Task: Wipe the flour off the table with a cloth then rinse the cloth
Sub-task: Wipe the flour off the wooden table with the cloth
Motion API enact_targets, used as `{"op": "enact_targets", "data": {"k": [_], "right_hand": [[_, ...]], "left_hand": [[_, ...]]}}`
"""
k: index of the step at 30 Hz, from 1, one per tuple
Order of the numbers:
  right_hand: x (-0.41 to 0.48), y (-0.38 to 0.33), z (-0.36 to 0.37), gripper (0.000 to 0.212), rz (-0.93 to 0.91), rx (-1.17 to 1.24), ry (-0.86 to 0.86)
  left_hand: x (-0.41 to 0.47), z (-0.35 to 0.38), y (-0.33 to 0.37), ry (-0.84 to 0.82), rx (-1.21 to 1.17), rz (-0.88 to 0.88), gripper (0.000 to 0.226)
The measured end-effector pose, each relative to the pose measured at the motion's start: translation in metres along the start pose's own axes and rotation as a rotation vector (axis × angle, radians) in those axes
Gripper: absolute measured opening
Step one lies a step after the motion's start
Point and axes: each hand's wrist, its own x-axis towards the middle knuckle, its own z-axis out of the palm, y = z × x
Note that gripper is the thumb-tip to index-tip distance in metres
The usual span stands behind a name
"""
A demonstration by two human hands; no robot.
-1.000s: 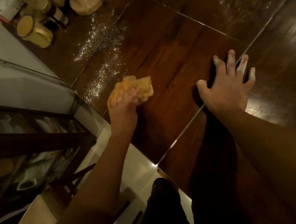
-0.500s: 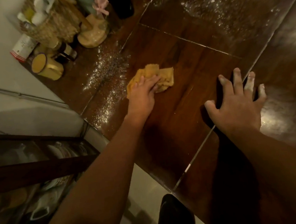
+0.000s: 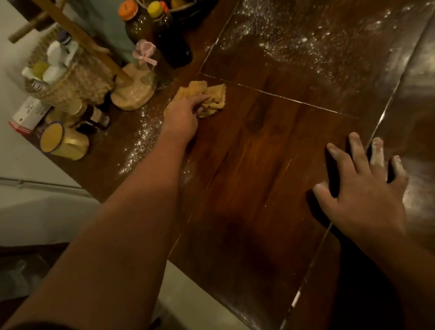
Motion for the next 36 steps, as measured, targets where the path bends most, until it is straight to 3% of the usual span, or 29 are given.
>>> {"op": "enact_targets", "data": {"k": [6,15,21,25,28,33,36], "right_hand": [[0.001,0.0,0.001,0.069,0.036,-0.03,-0.012],[0.001,-0.002,0.003,0.065,0.07,-0.042,0.026],[-0.002,-0.014,0.003,0.07,0.063,-0.151,-0.029],[-0.002,-0.075,0.023,0.074,-0.099,-0.158,-0.106],[0.004,-0.12,0.042,0.073,-0.169,-0.17,-0.116],[0.007,-0.124,0.044,0.071,-0.164,-0.159,-0.081],[0.007,-0.128,0.044,0.069,-0.16,-0.157,-0.069]], "left_hand": [[0.007,-0.009,-0.034,0.091,-0.005,-0.178,0.036],[-0.042,-0.018,-0.09,0.193,0.183,-0.501,0.042],[-0.033,-0.026,-0.083,0.118,0.159,-0.202,0.052],[-0.014,-0.021,-0.079,-0.026,0.106,0.01,0.054],[-0.012,-0.023,-0.08,-0.025,0.004,0.047,0.046],[-0.029,-0.034,-0.124,0.094,0.043,-0.354,0.038],[-0.042,-0.037,-0.131,0.116,0.063,-0.464,0.039]]}}
